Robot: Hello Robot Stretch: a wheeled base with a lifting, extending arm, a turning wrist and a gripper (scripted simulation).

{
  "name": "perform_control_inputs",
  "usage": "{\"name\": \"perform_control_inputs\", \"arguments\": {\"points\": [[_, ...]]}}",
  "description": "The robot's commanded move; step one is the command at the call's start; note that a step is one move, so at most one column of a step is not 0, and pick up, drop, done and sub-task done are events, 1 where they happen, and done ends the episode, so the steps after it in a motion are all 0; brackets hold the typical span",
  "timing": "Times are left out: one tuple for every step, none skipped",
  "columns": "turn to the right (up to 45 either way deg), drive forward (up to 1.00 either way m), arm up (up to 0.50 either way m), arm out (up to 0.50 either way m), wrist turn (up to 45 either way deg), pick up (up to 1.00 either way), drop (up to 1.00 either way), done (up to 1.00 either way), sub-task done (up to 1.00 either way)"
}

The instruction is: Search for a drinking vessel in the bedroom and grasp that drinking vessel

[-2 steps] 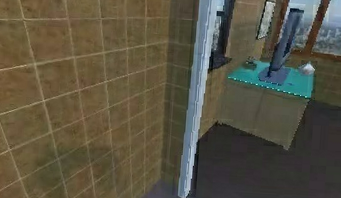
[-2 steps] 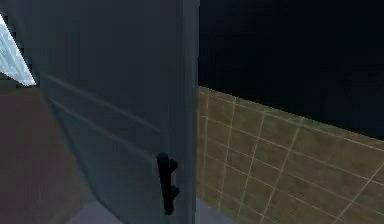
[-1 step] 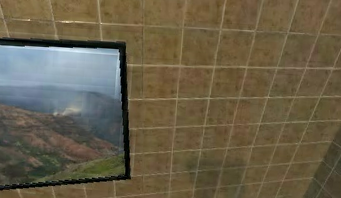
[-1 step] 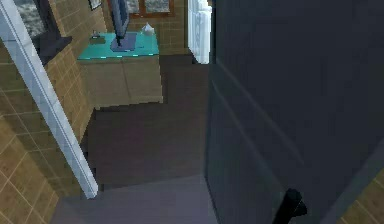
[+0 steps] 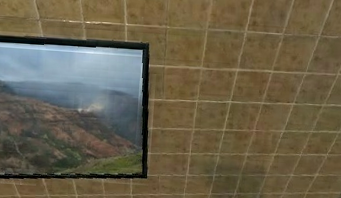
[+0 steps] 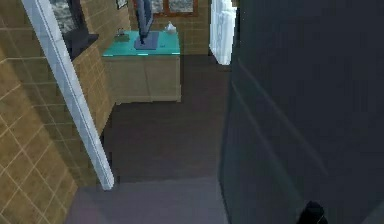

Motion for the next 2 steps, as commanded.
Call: {"name": "perform_control_inputs", "arguments": {"points": [[0.0, 0.05, 0.00, 0.00, 0.0, 0.00, 0.00, 0.00, 0.00], [45.0, 0.00, 0.00, 0.00, 0.0, 0.00, 0.00, 0.00, 0.00]]}}
